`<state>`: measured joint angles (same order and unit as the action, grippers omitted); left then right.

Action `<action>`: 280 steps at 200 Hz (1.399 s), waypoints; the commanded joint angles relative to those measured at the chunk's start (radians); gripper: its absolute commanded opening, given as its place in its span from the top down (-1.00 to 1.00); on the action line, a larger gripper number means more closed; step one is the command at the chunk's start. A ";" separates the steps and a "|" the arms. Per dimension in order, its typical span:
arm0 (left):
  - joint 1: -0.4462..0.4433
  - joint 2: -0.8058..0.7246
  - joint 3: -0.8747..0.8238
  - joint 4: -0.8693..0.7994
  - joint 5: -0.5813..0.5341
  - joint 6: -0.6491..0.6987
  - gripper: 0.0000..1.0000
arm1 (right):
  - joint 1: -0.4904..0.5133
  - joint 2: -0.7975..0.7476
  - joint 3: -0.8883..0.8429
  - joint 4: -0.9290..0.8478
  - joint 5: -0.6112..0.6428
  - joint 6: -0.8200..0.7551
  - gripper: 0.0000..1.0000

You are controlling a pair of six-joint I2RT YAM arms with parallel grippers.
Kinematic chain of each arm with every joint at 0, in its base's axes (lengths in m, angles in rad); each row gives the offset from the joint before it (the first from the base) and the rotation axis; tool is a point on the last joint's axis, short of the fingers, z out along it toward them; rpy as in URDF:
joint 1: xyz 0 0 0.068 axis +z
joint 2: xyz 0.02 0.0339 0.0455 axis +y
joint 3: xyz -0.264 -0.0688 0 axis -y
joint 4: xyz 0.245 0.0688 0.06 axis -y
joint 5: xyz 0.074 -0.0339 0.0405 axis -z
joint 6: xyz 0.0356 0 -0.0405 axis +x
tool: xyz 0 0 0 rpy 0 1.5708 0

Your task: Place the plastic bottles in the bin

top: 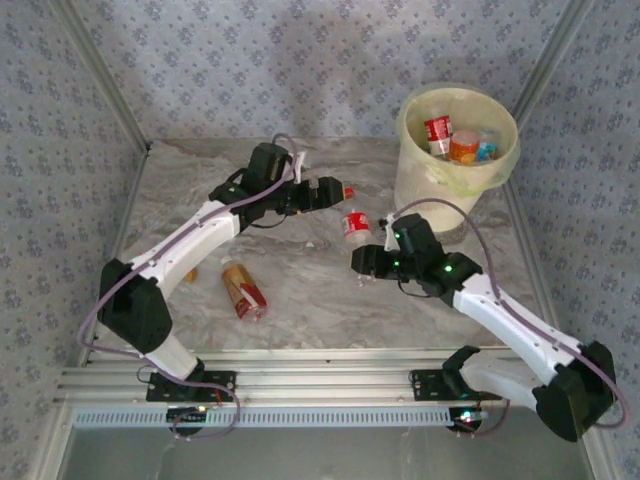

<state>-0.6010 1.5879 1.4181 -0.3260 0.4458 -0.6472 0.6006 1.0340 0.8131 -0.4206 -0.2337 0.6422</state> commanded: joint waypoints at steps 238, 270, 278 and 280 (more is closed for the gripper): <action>-0.094 -0.283 -0.212 0.104 -0.121 0.543 -0.99 | -0.492 0.579 1.213 -0.468 0.194 -0.542 -0.06; -0.094 -0.274 -0.215 0.106 -0.127 0.544 -0.99 | -0.508 0.680 1.278 -0.445 0.185 -0.598 -0.07; -0.095 -0.269 -0.213 0.105 -0.127 0.544 -0.99 | -0.512 0.706 1.295 -0.446 0.189 -0.606 -0.07; -0.094 -0.269 -0.213 0.105 -0.127 0.543 -0.99 | -0.513 0.713 1.301 -0.449 0.190 -0.609 -0.07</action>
<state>-0.6895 1.3003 1.2068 -0.2146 0.3244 -0.1226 0.1059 1.6844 2.0491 -0.8932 -0.0360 0.1074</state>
